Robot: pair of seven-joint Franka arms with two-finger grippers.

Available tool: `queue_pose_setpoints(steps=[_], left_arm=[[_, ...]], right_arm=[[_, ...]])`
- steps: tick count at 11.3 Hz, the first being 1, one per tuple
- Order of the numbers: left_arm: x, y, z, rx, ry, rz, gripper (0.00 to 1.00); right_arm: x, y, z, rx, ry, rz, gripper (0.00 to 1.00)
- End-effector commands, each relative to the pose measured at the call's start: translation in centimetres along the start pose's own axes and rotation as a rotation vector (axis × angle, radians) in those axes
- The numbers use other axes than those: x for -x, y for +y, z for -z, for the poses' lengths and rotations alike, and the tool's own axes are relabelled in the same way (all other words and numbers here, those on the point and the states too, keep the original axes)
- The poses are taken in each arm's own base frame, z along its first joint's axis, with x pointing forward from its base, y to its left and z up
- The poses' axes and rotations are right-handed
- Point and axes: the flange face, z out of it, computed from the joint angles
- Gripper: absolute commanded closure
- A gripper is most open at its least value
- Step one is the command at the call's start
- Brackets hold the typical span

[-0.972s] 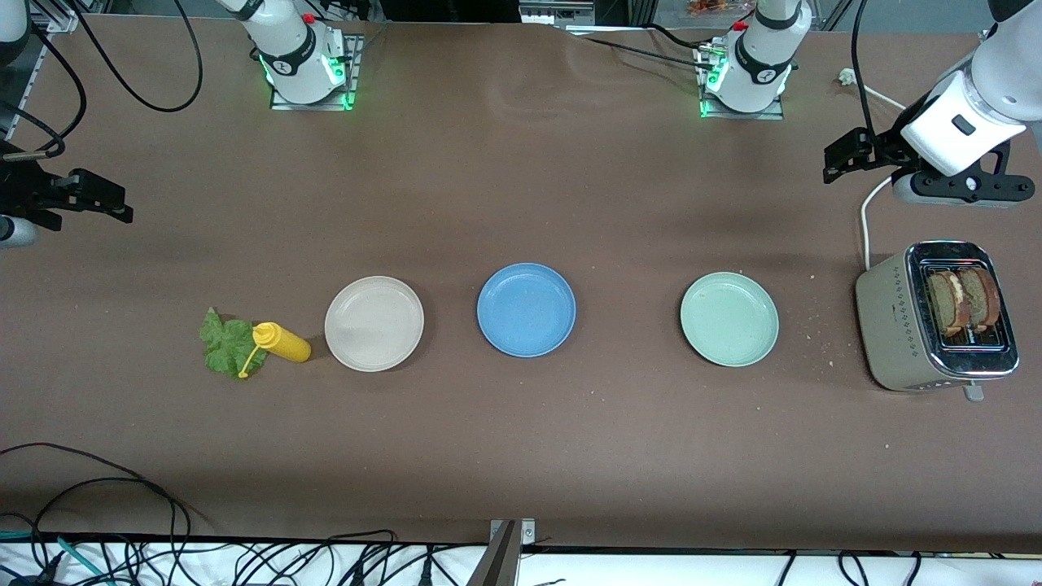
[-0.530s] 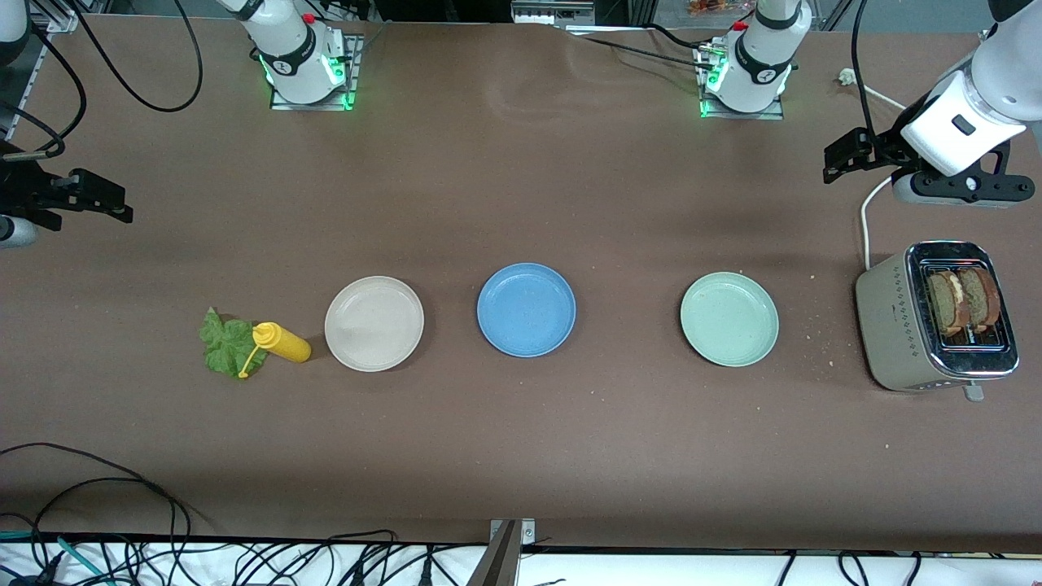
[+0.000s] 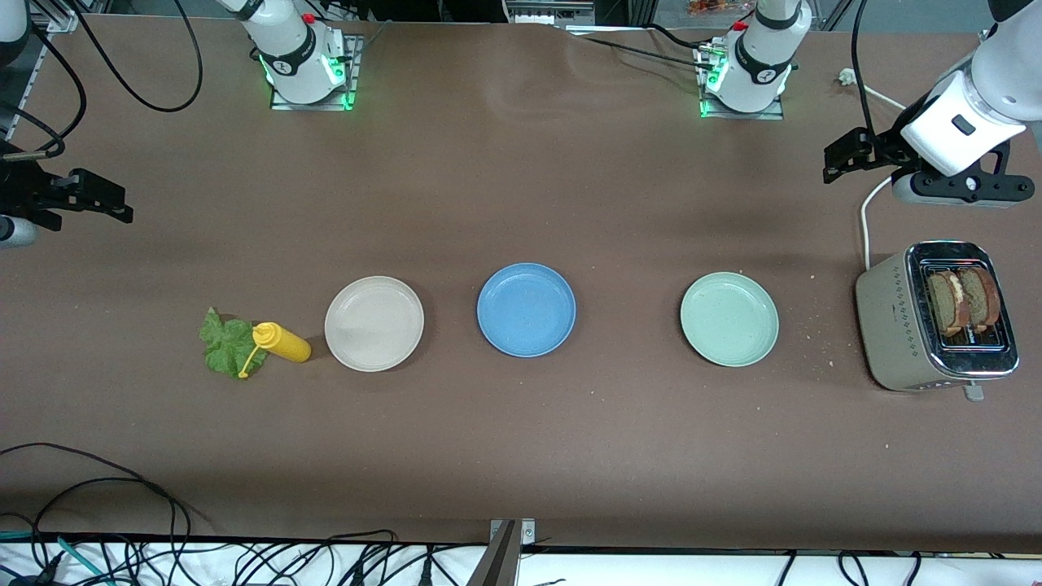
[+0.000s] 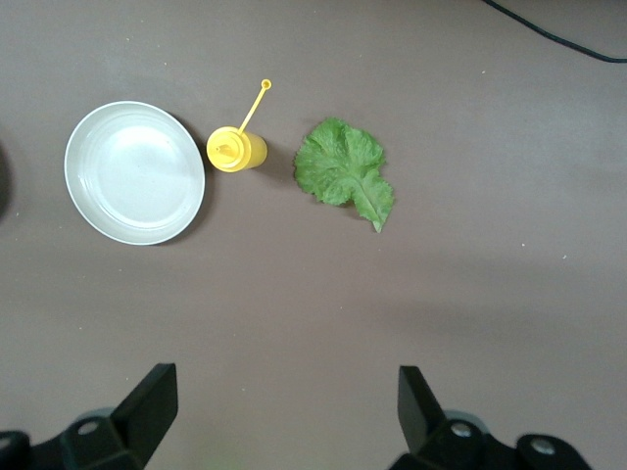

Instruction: Make sandwich in blue plate with both arms

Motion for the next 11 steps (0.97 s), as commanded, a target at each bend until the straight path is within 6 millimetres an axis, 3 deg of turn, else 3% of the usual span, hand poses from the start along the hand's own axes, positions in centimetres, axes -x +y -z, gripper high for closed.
queue_pose_setpoints(steps=[1, 8, 11], left_arm=[[0.1, -0.1, 0.4, -0.021, -0.006, -0.008, 0.0], [-0.2, -0.7, 0.1, -0.022, -0.012, -0.005, 0.0], [-2.4, -4.5, -2.0, -0.005, -0.043, 0.057, 0.0]], right_arm=[[0.0, 0.2, 0.7, -0.013, 0.013, -0.004, 0.0], [0.0, 0.2, 0.7, -0.014, 0.011, -0.004, 0.0], [0.0, 0.2, 0.7, -0.014, 0.011, -0.004, 0.0]])
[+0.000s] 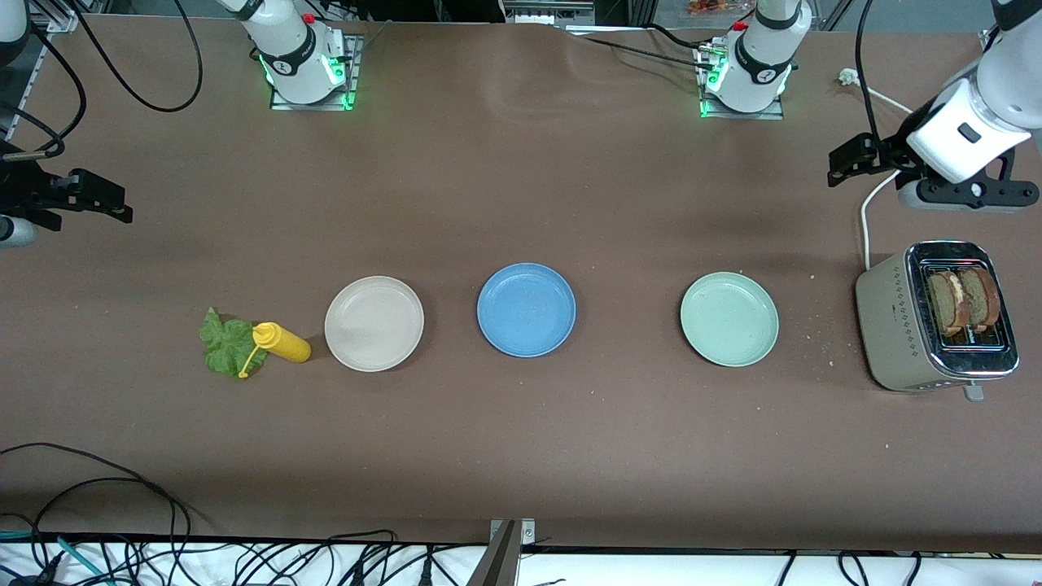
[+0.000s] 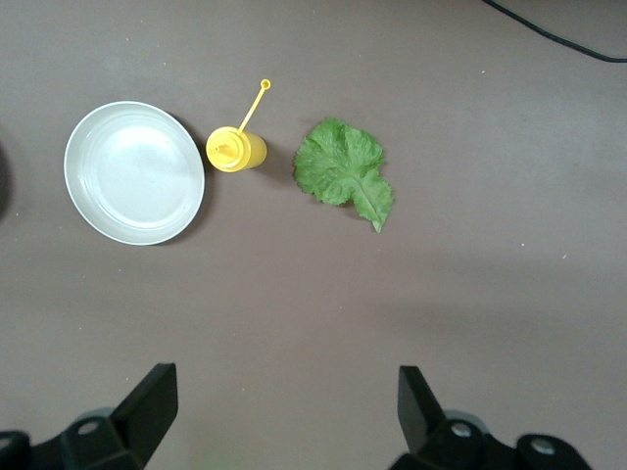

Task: Make sandwich in blue plate with both arms
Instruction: 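Move the left gripper over the toaster slots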

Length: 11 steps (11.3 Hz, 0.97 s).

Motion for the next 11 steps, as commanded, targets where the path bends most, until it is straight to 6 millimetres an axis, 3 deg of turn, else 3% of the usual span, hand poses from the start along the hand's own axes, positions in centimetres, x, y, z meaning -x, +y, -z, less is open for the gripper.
queue_pose_setpoints(steps=[1, 3, 7, 9, 11], left_arm=[[-3.3, -4.4, -1.5, -0.002, -0.03, 0.053, 0.0], [-6.0, -7.6, -2.7, -0.014, -0.042, 0.078, 0.0], [-10.4, -15.4, -8.6, -0.092, -0.084, -0.028, 0.0], [-11.7, -17.3, -10.2, -0.132, -0.051, -0.04, 0.0], [-12.9, -21.3, -13.3, -0.116, -0.03, 0.003, 0.0]], right_arm=[[0.0, 0.2, 0.6, -0.014, 0.011, -0.005, 0.0], [0.0, 0.2, 0.7, -0.013, 0.013, -0.005, 0.0], [0.0, 0.4, 0.5, -0.014, 0.01, -0.008, 0.0], [0.0, 0.4, 0.6, -0.015, 0.011, -0.008, 0.0], [0.0, 0.3, 0.7, -0.024, 0.015, -0.006, 0.0]])
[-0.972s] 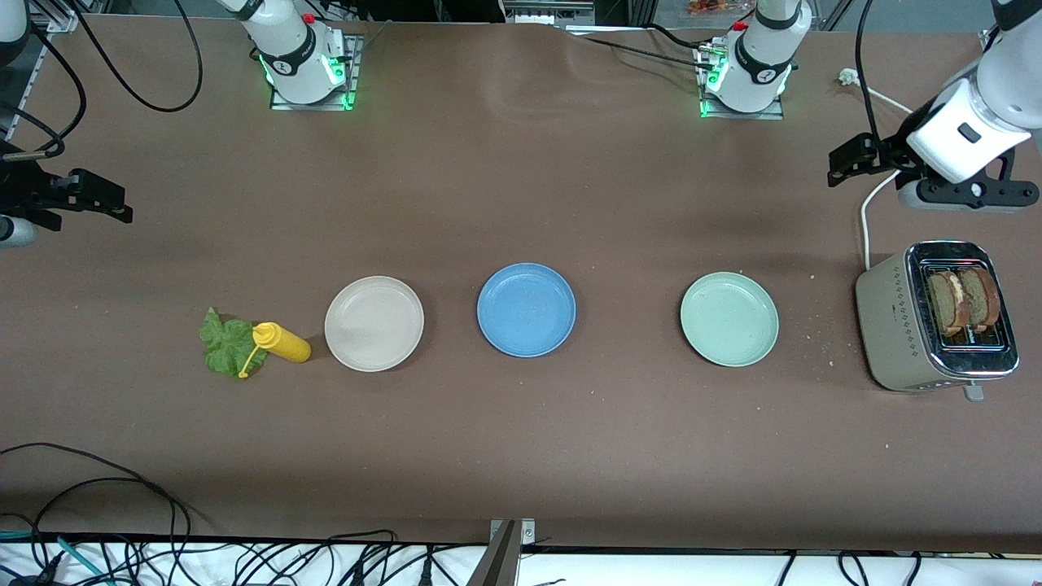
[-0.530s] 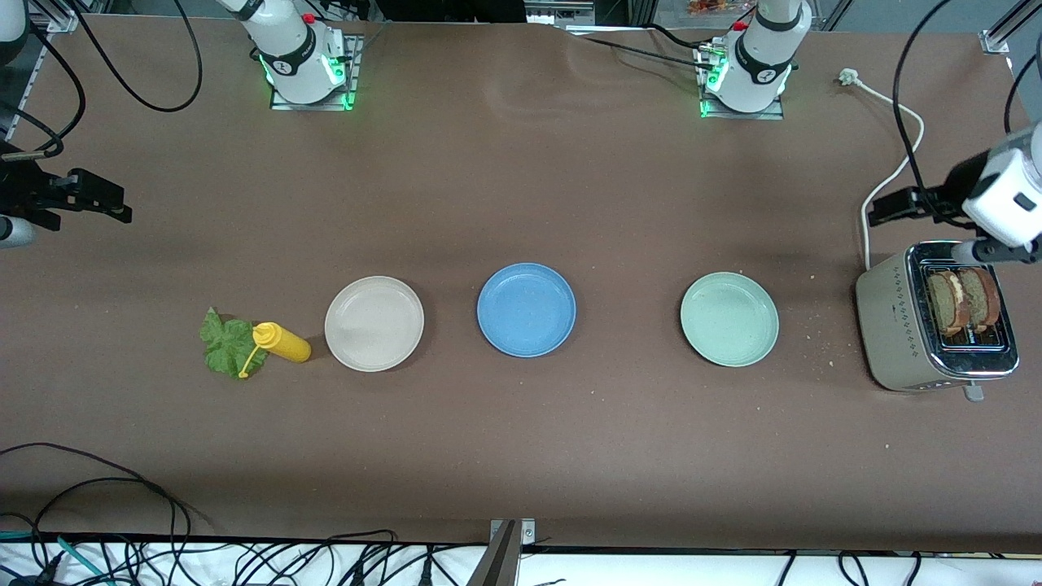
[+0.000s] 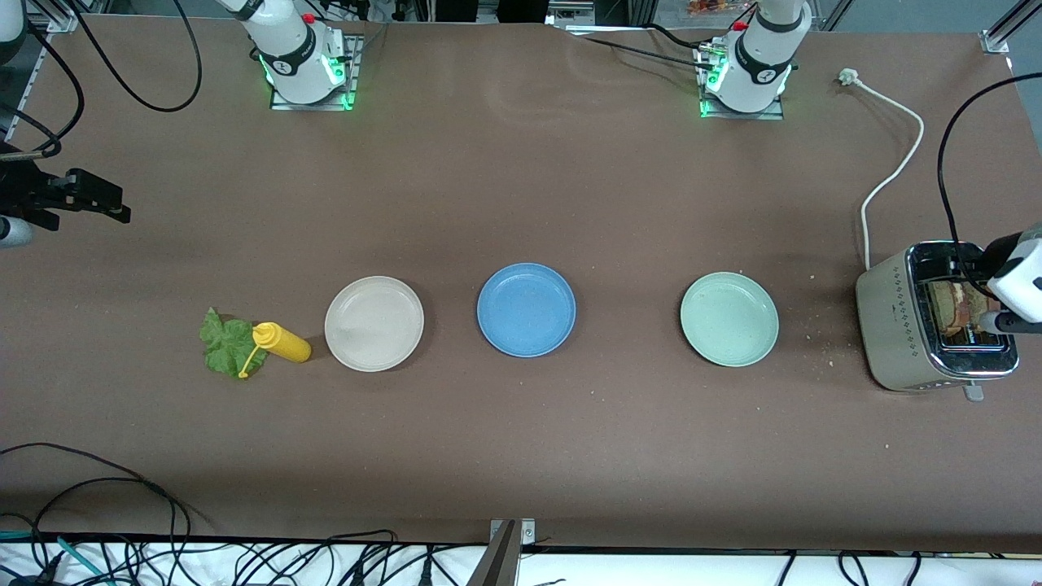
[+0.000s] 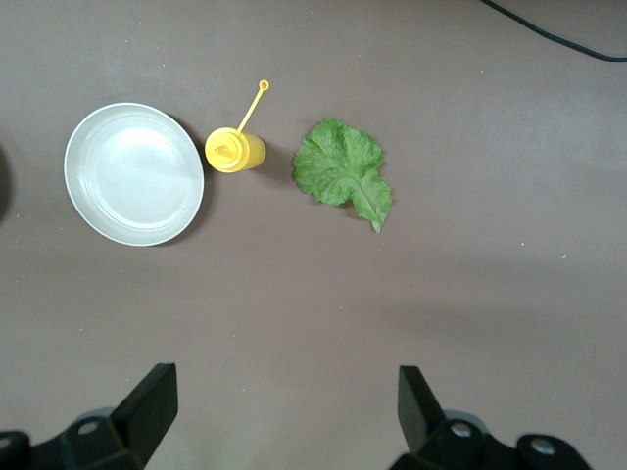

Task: Make sandwich in blue plate with both arms
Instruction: 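Grasp a toast slice with the left gripper and lift it out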

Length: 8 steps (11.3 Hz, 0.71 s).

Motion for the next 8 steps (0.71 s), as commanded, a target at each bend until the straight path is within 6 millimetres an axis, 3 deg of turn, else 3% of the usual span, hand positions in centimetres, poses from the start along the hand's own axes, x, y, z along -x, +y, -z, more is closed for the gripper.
queue_pose_setpoints(steps=[1, 2, 4, 5, 7, 8], left_arm=[[-2.6, -4.4, -4.4, 0.0, 0.031, 0.018, 0.0], [-2.6, -5.7, -5.6, 0.01, 0.024, 0.037, 0.01], [-2.4, -5.3, -7.0, 0.021, -0.009, 0.037, 0.17], [-2.4, -5.3, -7.5, 0.024, -0.02, 0.037, 0.32], [-2.0, -5.7, -8.4, 0.034, -0.053, 0.039, 0.79], [-1.9, -5.8, -8.2, 0.034, -0.057, 0.037, 0.94]], right_arm=[[0.0, 0.0, 0.6, -0.021, 0.013, -0.002, 0.0], [0.0, 0.0, 0.6, -0.021, 0.013, -0.002, 0.0], [-0.1, 0.0, 0.5, -0.022, 0.011, -0.002, 0.0], [-0.1, 0.0, 0.5, -0.022, 0.01, -0.002, 0.0], [0.0, 0.0, 0.6, -0.022, 0.011, -0.002, 0.0], [0.0, 0.0, 0.6, -0.021, 0.013, -0.002, 0.0]])
